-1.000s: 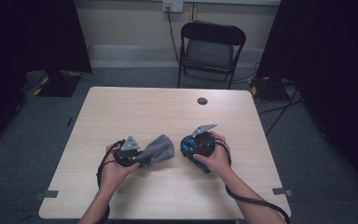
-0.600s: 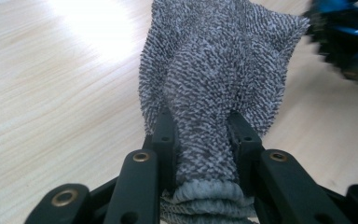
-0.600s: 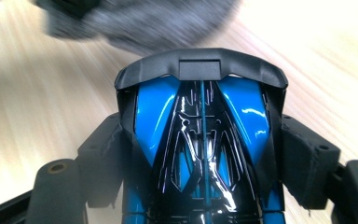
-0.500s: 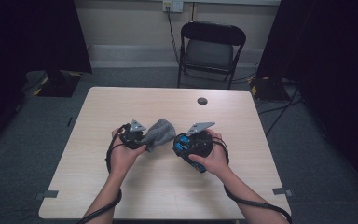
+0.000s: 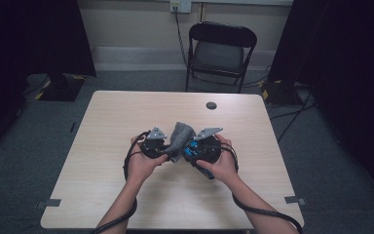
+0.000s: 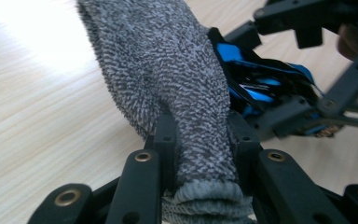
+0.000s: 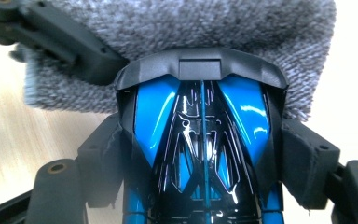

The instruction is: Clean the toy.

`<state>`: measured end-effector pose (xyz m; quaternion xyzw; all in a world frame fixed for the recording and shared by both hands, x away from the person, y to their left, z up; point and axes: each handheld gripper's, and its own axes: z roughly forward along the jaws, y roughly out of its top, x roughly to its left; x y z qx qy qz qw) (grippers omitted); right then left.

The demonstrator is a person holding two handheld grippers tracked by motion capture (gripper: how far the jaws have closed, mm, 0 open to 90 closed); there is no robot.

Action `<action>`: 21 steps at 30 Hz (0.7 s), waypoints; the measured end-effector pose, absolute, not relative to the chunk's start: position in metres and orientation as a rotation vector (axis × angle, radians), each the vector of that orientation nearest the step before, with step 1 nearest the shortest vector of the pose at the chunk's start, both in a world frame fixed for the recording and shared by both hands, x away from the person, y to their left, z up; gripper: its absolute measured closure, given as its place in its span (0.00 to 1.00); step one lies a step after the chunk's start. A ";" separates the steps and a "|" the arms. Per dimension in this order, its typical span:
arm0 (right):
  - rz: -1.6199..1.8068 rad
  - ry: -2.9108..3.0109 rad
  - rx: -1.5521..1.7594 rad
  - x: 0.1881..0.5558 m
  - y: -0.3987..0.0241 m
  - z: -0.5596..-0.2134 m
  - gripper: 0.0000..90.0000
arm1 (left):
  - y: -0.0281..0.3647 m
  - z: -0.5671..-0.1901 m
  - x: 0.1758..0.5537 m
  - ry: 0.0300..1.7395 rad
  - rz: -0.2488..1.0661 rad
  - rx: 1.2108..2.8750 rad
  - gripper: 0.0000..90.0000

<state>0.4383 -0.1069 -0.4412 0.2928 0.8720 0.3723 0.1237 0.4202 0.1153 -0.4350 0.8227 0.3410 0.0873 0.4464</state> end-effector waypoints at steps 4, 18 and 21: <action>1.073 2.533 0.866 0.436 -0.110 -0.441 0.28 | 0.119 -0.438 0.416 0.833 0.180 2.024 0.78; 1.050 2.498 0.942 0.454 -0.122 -0.440 0.28 | 0.133 -0.440 0.411 0.807 0.100 1.997 0.78; 1.034 2.490 0.957 0.456 -0.125 -0.440 0.28 | 0.132 -0.441 0.411 0.791 0.088 2.005 0.78</action>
